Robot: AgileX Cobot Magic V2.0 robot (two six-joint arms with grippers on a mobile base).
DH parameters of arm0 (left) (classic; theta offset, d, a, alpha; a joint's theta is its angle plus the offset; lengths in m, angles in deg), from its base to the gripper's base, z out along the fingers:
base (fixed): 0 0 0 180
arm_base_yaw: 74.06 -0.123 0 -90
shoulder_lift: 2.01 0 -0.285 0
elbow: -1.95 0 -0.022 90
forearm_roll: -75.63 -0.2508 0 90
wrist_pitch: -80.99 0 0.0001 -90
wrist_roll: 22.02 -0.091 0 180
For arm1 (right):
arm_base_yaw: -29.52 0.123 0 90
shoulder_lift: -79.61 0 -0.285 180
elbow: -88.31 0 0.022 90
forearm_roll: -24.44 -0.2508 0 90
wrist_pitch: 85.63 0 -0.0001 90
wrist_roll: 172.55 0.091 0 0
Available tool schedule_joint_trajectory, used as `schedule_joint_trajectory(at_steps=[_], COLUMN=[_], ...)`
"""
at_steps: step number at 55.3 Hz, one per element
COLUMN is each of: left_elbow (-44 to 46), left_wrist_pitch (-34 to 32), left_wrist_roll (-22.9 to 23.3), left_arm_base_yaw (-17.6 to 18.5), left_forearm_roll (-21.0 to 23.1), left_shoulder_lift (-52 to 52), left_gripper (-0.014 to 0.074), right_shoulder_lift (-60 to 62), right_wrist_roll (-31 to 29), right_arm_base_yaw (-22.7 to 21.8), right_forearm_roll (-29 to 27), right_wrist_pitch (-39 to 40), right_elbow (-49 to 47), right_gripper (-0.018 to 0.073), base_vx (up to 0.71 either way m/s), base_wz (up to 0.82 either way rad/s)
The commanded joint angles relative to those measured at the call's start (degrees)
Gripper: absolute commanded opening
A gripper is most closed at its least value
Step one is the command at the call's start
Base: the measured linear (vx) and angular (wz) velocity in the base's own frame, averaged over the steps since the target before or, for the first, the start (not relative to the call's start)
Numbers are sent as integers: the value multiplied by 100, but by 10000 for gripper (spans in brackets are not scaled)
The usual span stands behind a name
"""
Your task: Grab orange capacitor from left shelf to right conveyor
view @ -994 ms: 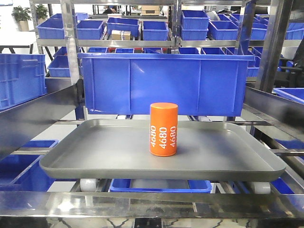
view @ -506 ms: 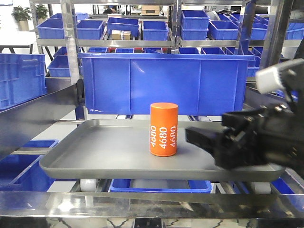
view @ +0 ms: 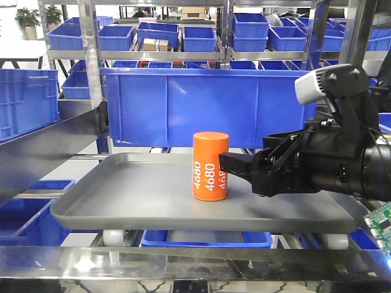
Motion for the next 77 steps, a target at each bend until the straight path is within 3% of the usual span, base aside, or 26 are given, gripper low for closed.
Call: schedule_joint_trajectory(at_steps=[1,18,36,49,77], left_elbow=[171,171,171,171,171], left_wrist_pitch=[-477,-477,-477,-477,-477], left_wrist_roll=[32,32,32,32,32], left_arm_base_yaw=[44,44,44,44,44], left_forearm_roll=[27,27,27,27,27], left_shoulder_lift=[22,22,22,22,22], left_gripper=[-6,-6,-6,-6,-6], right_shoulder_lift=[99,82,-55,-422,-899], right_wrist_roll=[-57,-316,-1160,-1470,-2913], right_arm_base_yaw=[2,2,2,2,2], right_forearm_roll=[-178,-798,-1947,-2365,-4096], right_wrist_pitch=[272,8,-15,68,-235], right_elbow=[-224,-224,-224,-224,-224], right_gripper=[592,592,592,592,587], base_vx=[0,0,0,0,0], base_wz=[0,0,0,0,0])
